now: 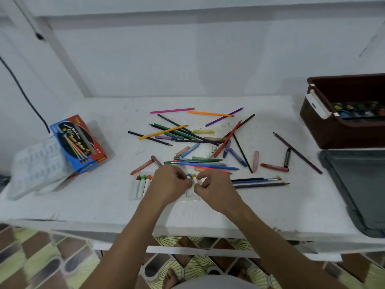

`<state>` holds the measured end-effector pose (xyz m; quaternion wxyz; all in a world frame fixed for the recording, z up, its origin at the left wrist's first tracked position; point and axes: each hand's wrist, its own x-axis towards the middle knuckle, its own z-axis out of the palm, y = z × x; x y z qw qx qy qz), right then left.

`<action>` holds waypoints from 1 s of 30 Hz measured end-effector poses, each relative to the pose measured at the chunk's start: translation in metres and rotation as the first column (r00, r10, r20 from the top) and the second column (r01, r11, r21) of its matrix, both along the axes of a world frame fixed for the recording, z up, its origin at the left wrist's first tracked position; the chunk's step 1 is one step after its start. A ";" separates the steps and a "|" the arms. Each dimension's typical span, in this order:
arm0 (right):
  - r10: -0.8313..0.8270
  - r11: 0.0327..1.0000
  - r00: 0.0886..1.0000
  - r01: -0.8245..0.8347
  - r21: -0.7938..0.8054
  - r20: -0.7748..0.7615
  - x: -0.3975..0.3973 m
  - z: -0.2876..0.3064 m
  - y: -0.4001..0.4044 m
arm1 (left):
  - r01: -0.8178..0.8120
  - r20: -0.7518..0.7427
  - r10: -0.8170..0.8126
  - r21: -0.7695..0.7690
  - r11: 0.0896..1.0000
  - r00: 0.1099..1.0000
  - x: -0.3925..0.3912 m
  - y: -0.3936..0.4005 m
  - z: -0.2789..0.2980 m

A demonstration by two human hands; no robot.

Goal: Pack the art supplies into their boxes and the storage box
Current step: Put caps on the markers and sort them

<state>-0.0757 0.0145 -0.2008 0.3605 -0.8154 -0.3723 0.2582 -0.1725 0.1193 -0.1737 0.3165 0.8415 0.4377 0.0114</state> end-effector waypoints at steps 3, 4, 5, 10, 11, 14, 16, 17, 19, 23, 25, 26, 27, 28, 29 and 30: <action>0.014 1.000 1.000 -0.014 0.011 0.027 -0.003 -0.001 0.000 | -0.003 0.009 0.003 -0.022 1.000 1.000 0.002 -0.001 -0.001; 0.021 1.000 0.999 -0.022 0.010 0.040 -0.002 -0.001 0.000 | 0.004 0.017 -0.004 -0.012 1.000 1.000 0.001 -0.002 -0.002; 0.027 1.000 0.998 -0.027 0.007 0.052 -0.002 -0.001 0.000 | 0.015 0.023 -0.015 0.002 1.000 1.000 0.000 -0.002 -0.002; 0.054 0.998 0.997 -0.053 -0.025 0.047 0.006 0.000 -0.004 | 0.103 0.014 -0.104 0.069 0.992 0.994 -0.012 0.003 -0.005; 0.063 0.998 0.997 -0.062 -0.033 0.044 0.008 0.000 -0.004 | 0.131 -0.001 -0.131 0.082 0.988 0.991 -0.013 0.005 -0.007; 0.100 0.994 0.994 -0.098 -0.049 0.034 0.011 0.000 -0.001 | 0.201 -0.055 -0.195 0.128 0.971 0.979 -0.015 0.011 -0.013; 0.125 0.990 0.992 -0.122 -0.073 0.036 0.010 0.000 0.001 | 0.210 -0.073 -0.201 0.141 0.967 0.977 -0.013 0.013 -0.014; 0.134 0.988 0.990 -0.130 -0.083 0.040 0.009 0.000 0.001 | 0.214 -0.077 -0.205 0.151 0.965 0.976 -0.012 0.013 -0.015; 0.140 0.986 0.989 -0.134 -0.096 0.053 0.008 -0.001 0.001 | 0.221 -0.098 -0.207 0.176 0.959 0.973 -0.011 0.014 -0.017; 0.122 0.988 0.990 -0.115 -0.101 0.067 0.006 -0.002 0.002 | 0.205 -0.116 -0.185 0.195 0.959 0.976 -0.010 0.016 -0.020; 0.120 0.988 0.991 -0.113 -0.107 0.065 0.007 -0.003 0.003 | 0.206 -0.117 -0.186 0.195 0.959 0.976 -0.010 0.016 -0.021; 0.124 0.987 0.990 -0.115 -0.112 0.067 0.007 -0.003 0.003 | 0.208 -0.112 -0.190 0.189 0.960 0.975 -0.010 0.017 -0.022; 0.129 0.986 0.989 -0.119 -0.119 0.077 0.007 -0.003 0.003 | 0.211 -0.101 -0.195 0.182 0.961 0.976 -0.011 0.018 -0.022; 0.133 0.985 0.987 -0.121 -0.124 0.091 0.007 -0.003 0.004 | 0.213 -0.087 -0.200 0.174 0.962 0.976 -0.013 0.018 -0.023; 0.135 0.984 0.985 -0.121 -0.128 0.104 0.006 -0.003 0.005 | 0.212 -0.073 -0.202 0.167 0.963 0.977 -0.014 0.019 -0.023; 0.137 0.984 0.984 -0.122 -0.131 0.113 0.006 -0.002 0.007 | 0.207 -0.060 -0.200 0.165 0.964 0.978 -0.016 0.020 -0.023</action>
